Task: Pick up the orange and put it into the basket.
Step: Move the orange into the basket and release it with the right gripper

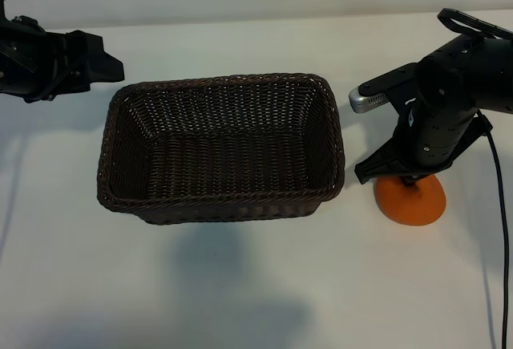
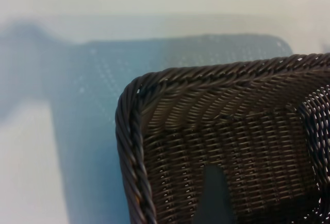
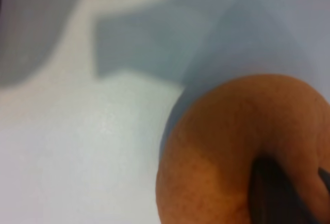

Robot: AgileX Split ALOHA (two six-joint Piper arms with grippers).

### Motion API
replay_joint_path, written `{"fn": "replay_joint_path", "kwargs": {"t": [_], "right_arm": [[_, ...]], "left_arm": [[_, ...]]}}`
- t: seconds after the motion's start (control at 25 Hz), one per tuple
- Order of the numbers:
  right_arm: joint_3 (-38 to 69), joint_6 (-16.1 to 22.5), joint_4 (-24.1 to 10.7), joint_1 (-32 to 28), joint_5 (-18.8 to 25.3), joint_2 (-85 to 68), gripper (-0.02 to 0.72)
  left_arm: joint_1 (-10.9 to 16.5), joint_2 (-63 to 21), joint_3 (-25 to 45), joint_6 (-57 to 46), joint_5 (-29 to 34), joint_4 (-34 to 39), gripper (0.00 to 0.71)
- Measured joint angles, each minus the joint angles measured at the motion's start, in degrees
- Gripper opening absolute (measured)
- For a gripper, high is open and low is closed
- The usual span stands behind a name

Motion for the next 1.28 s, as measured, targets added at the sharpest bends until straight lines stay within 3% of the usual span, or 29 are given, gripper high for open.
{"fn": "replay_joint_path", "kwargs": {"t": [0.48, 0.96, 1.08, 1.28], "right_arm": [[-0.22, 0.00, -0.34, 0.00, 1.14, -2.04, 0.093], [-4.55, 0.00, -1.59, 0.00, 5.53, -14.36, 0.093], [-5.25, -0.08, -1.59, 0.00, 6.10, -14.89, 0.092], [-5.57, -0.56, -1.53, 0.00, 6.82, -14.89, 0.092]], "left_arm": [[0.00, 0.00, 0.00, 0.25, 0.00, 0.00, 0.563], [0.00, 0.00, -1.04, -0.08, 1.43, -1.20, 0.560], [-0.05, 0.00, -5.87, -2.84, 5.67, 2.16, 0.541], [-0.05, 0.00, -14.62, -13.65, 14.85, 15.90, 0.508]]}}
